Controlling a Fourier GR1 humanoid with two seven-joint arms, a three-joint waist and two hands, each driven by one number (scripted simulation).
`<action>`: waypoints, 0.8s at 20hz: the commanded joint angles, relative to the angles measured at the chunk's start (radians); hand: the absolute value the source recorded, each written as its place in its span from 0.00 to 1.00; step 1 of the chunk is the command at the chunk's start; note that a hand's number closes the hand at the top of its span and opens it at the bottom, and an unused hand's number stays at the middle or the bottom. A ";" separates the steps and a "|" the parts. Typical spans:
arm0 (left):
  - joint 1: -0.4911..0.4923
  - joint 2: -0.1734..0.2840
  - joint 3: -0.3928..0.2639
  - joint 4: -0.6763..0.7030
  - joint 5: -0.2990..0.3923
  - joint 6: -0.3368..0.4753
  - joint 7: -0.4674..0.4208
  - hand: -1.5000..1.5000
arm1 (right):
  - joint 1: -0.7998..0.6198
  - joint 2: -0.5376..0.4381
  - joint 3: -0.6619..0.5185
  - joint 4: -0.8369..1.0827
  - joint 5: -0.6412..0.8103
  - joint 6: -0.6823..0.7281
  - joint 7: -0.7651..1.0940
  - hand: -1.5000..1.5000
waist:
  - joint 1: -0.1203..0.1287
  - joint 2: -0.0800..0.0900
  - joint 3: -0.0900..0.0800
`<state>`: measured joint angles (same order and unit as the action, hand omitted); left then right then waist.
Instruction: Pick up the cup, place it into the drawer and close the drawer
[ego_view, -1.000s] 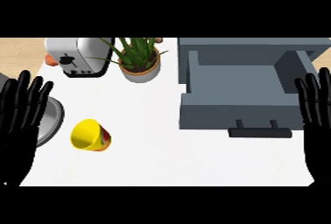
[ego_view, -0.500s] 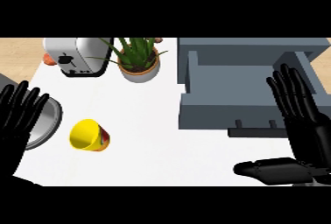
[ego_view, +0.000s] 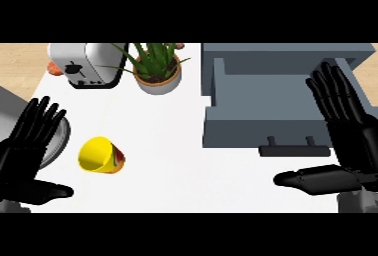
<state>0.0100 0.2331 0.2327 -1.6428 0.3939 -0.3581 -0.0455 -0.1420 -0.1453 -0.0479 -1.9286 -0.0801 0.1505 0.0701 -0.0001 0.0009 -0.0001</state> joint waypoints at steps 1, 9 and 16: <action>0.024 -0.011 0.001 0.048 -0.049 -0.009 -0.028 0.00 | -0.007 0.021 0.033 0.048 0.063 -0.004 -0.056 0.00 | 0.002 -0.001 0.000; -0.006 0.021 0.046 0.340 -0.145 -0.056 -0.213 0.00 | -0.033 0.004 -0.004 -0.059 0.000 -0.008 0.075 0.00 | -0.002 -0.002 0.000; -0.165 0.071 0.066 0.773 -0.267 -0.085 -0.492 0.00 | -0.100 -0.013 -0.044 0.018 -0.014 0.005 0.060 0.00 | -0.005 0.000 -0.001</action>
<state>-0.0923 0.2640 0.2713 -1.0530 0.1572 -0.4144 -0.4311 -0.2217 -0.1497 -0.0714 -1.8977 -0.0738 0.1536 0.0988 -0.0036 0.0011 -0.0006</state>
